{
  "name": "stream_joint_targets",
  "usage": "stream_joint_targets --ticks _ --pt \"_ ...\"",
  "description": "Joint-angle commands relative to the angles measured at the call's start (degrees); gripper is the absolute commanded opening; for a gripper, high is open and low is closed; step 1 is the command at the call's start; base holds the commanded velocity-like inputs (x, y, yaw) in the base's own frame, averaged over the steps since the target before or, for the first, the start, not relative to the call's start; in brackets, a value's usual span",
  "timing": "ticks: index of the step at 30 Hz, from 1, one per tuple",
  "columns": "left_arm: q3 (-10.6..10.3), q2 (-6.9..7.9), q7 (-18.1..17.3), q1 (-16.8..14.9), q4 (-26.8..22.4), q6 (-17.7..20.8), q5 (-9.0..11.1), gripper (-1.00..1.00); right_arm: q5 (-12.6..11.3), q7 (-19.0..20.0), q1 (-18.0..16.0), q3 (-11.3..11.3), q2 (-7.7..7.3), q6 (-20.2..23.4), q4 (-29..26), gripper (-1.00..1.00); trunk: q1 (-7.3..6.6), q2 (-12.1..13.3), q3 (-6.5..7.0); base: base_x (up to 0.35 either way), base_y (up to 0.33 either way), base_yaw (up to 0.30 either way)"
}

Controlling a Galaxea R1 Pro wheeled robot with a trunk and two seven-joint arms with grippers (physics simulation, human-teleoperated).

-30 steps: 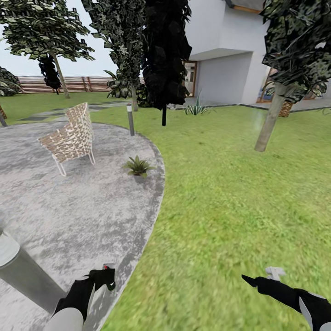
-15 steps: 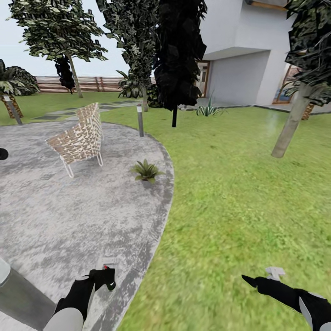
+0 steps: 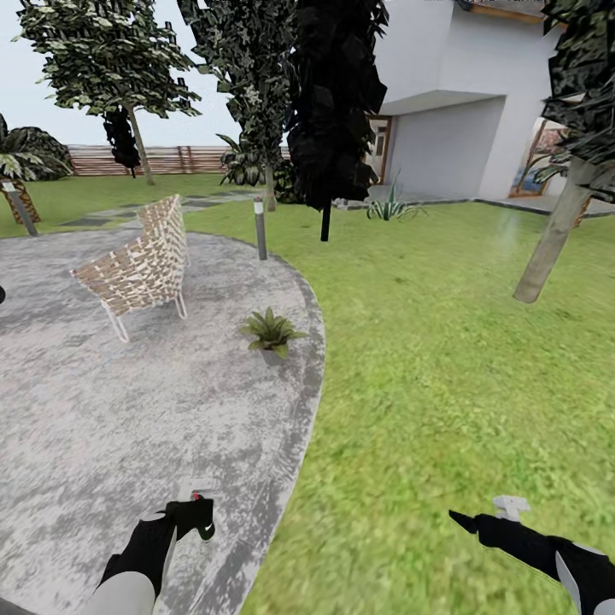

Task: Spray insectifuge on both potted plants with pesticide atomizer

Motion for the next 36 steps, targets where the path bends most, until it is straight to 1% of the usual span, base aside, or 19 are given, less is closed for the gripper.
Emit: stream_joint_targets --ticks 1,7,12,31,36 --pt "0.48 -0.09 -0.53 -0.06 -0.17 0.21 -0.3 -1.0 0.17 0.42 -0.06 -0.48 0.04 0.6 -0.07 1.0 0.03 -0.02 0.03 0.337 0.0 0.0" --pt "0.48 -0.09 -0.53 -0.07 -0.17 0.21 -0.3 -1.0 0.17 0.42 -0.06 -0.43 0.04 0.6 -0.08 1.0 0.03 -0.02 0.48 0.337 0.0 0.0" --pt "0.48 -0.09 -0.53 -0.07 -0.17 0.21 -0.3 -1.0 0.17 0.38 -0.06 -0.43 0.04 0.6 -0.06 1.0 0.03 -0.02 0.58 0.337 0.053 0.0" --pt "0.48 -0.09 -0.53 -0.07 -0.17 0.21 -0.3 -1.0 0.17 0.42 -0.06 -0.44 0.04 0.6 -0.04 1.0 0.03 -0.02 0.59 0.315 0.197 0.0" --pt "0.48 -0.09 -0.53 -0.07 -0.17 0.21 -0.33 -1.0 0.17 0.42 -0.06 -0.44 0.04 0.6 -0.05 1.0 0.03 -0.02 0.59 0.308 -0.002 0.0"
